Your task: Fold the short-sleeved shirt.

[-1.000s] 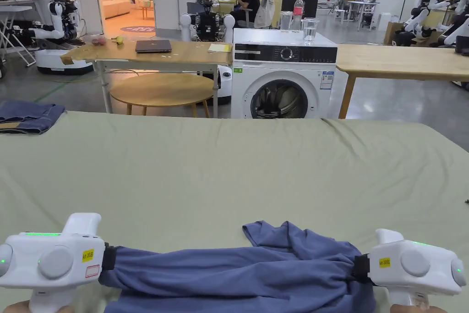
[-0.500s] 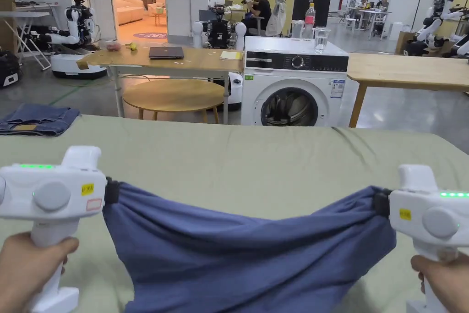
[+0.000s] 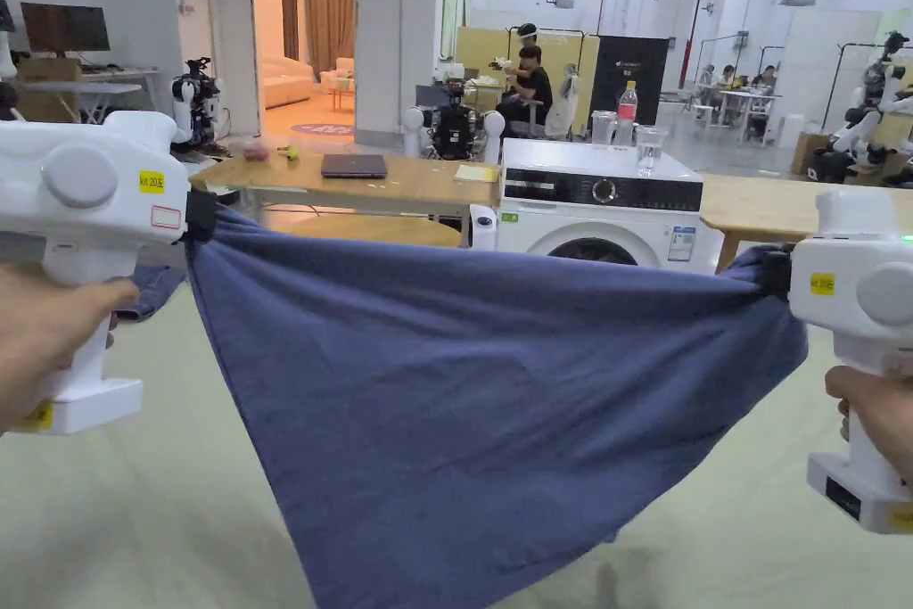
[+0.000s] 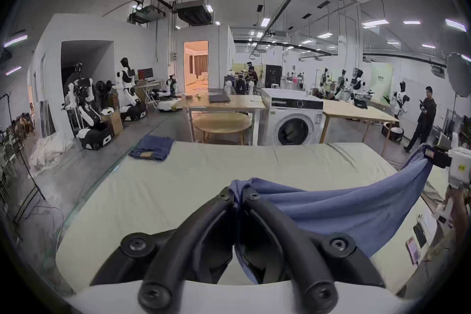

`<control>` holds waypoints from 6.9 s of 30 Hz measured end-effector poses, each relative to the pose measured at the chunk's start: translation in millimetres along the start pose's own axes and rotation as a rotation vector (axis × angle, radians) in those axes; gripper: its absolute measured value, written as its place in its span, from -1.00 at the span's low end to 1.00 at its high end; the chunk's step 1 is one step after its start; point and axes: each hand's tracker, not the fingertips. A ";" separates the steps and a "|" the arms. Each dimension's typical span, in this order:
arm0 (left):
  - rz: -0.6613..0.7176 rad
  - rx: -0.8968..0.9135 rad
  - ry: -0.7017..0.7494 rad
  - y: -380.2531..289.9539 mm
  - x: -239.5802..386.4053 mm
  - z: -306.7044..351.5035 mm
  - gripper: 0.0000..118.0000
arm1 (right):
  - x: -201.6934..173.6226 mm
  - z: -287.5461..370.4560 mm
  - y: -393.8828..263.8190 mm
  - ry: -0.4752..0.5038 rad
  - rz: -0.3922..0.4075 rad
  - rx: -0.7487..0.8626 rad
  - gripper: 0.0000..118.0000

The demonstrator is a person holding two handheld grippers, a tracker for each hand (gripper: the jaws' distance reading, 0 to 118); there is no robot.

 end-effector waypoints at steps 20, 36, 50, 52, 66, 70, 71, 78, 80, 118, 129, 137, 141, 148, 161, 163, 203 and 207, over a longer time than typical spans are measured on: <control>-0.006 -0.113 -0.005 -149.1 -7.9 -7.9 -1.00 | -3.6 -6.2 -123.2 -0.014 0.111 -0.132 -0.88; 0.114 -0.330 -0.040 -351.5 -15.2 55.1 -1.00 | 6.3 93.4 -293.4 -0.024 0.051 -0.365 -0.88; 0.133 -0.353 -0.012 -362.3 -13.7 53.1 -0.25 | -6.7 101.5 -302.5 -0.052 0.137 -0.287 0.06; 0.140 -0.293 -0.020 -346.2 -10.0 58.6 -0.14 | -13.7 103.6 -287.7 -0.043 0.121 -0.240 0.06; 0.043 0.011 0.023 -286.9 71.2 70.5 -1.00 | -109.0 115.7 -238.3 0.062 0.014 0.034 -1.00; 0.031 -0.051 0.001 -289.5 73.6 64.7 -1.00 | -121.5 115.4 -236.9 0.070 0.007 0.047 -1.00; 0.035 -0.070 0.001 -290.9 69.2 64.9 -1.00 | -122.8 115.2 -236.5 0.078 0.007 0.042 -1.00; 0.198 -0.340 -0.012 -308.3 11.9 63.7 -1.00 | -119.2 102.3 -249.5 0.104 0.039 -0.044 -1.00; 0.198 -0.410 0.004 -314.5 -1.6 60.9 -0.83 | -117.8 97.7 -254.1 0.107 0.043 -0.075 -1.00; 0.179 -0.591 0.068 -371.6 -10.4 13.8 -1.00 | -46.3 -144.7 -228.7 0.089 0.150 -0.617 0.09; 0.177 -0.597 0.074 -367.1 -9.7 13.3 -1.00 | -39.2 -193.3 -258.2 0.180 0.107 -0.780 -0.92; 0.208 -0.497 0.044 -338.4 -13.7 25.0 -1.00 | -24.1 -154.6 -222.8 0.164 0.040 -0.587 -0.99; 0.199 -0.390 -0.018 -288.8 -16.6 30.4 -1.00 | -15.4 -120.2 -182.9 0.152 0.043 -0.468 -0.99; 0.104 -0.178 -0.055 -163.7 -15.3 29.2 -1.00 | 14.9 -61.6 -103.9 0.058 0.031 -0.260 -0.99; -0.026 0.007 -0.010 45.8 9.3 2.3 -1.00 | 30.4 -12.4 45.4 -0.042 0.043 0.010 -0.99; -0.027 0.027 -0.005 64.7 8.0 -1.3 -1.00 | 29.3 -11.2 65.8 -0.061 0.048 0.045 -0.99; -0.003 -0.016 -0.009 -74.8 -11.0 38.6 -1.00 | 21.2 64.4 -47.2 -0.114 0.112 0.005 -0.99; 0.018 -0.012 -0.020 -110.2 -7.6 72.8 -1.00 | 25.3 102.7 -78.0 -0.108 0.079 -0.030 -0.99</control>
